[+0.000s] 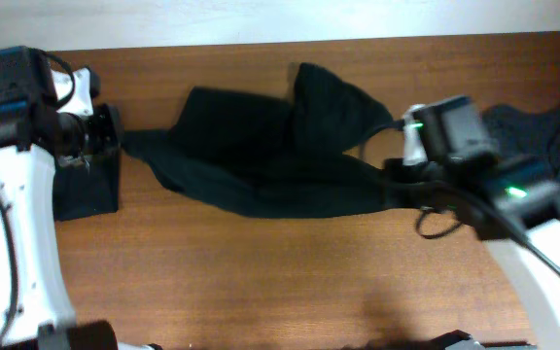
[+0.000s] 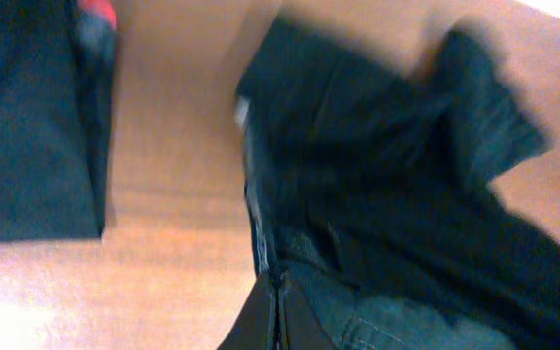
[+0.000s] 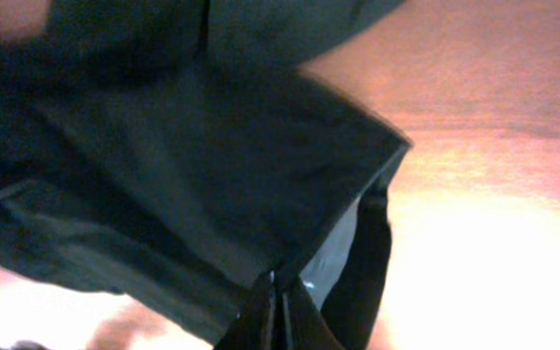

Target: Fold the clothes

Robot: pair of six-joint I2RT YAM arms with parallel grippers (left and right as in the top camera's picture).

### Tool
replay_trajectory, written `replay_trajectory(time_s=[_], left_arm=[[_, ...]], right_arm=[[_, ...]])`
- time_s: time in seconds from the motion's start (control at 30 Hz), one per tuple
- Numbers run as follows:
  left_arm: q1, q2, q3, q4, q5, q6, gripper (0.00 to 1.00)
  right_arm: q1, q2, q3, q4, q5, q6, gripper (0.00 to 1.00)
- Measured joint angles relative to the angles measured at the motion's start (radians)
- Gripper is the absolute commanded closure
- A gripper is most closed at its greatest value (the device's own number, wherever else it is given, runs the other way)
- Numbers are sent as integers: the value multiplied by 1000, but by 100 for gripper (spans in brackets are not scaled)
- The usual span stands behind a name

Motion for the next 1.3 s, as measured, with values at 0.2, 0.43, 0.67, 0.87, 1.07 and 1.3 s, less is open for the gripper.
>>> replay_trajectory(time_s=[0.2,0.43,0.67,0.87,1.07,1.3], left_arm=[[-49,-127,206,-25,2,-34,100],[-138,-254,486,-41,5,-78,100],[-172,-340,735,-110,6,-116,100],[-172,-390,877,-148,6,-141,100],[-172,-396,899,-163,10,-149,100],[-172,-340,790,-163,10,-152,100]], right_arm=[[-43,-34,322,-169,16,-19,96],[-43,-40,653,-292,35,-24,96],[-43,-69,881,-317,45,-28,96],[-43,-108,959,-317,45,-29,96],[-43,-135,961,-317,45,-30,96],[-43,-126,888,-317,56,-27,96]])
